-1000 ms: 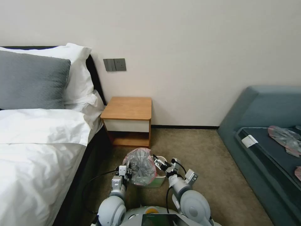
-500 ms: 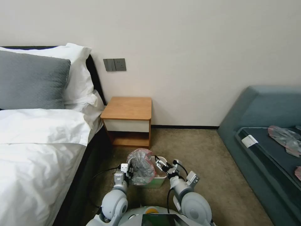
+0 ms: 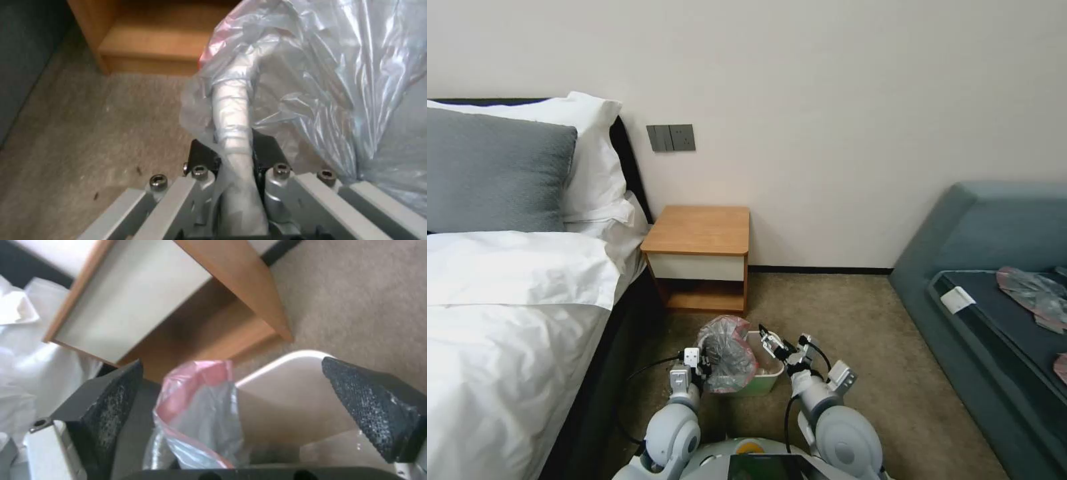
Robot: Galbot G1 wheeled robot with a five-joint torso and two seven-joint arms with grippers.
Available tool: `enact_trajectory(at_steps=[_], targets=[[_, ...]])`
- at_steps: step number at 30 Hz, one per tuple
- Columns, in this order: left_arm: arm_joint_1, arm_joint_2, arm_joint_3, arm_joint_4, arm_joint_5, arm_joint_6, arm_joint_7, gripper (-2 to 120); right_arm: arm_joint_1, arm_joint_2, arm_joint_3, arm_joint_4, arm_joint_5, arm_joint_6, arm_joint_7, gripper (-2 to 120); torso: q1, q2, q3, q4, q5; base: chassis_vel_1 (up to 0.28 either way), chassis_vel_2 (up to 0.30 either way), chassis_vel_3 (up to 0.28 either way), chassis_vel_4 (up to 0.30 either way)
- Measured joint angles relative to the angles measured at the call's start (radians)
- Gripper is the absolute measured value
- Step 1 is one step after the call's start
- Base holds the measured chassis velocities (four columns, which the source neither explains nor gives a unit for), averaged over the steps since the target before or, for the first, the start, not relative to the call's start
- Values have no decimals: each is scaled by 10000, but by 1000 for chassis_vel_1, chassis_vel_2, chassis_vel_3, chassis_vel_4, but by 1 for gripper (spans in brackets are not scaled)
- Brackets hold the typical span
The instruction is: Pick up the garbage bag from the table and place it over the trash can.
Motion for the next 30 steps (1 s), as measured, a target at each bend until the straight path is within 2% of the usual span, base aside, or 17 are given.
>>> enact_trajectory(at_steps=[5,6,9,17,30], targets=[[284,41,-178,-57,406,-1175,461,6,34,-162,10,449,-108,-97,-186,100,0,0,0,2,4,0,0,0,0],[284,41,-178,-57,406,-1175,461,6,34,-162,10,449,-108,-97,-186,100,0,0,0,2,4,0,0,0,0],[482,62,-486,-407,922,-1960,942,5,253,-519,-78,754,-296,-330,-561,100,1,0,0,2,5,0,0,0,0],[660,108,-842,-952,1182,-2503,1459,5,1017,-815,-391,675,457,-780,-432,100,0,0,1,1,6,0,0,0,0],[982,147,-1219,-1218,1943,-3444,2255,5,1665,-1025,-1064,376,415,-1001,-857,100,0,0,1,1,5,0,0,0,0]])
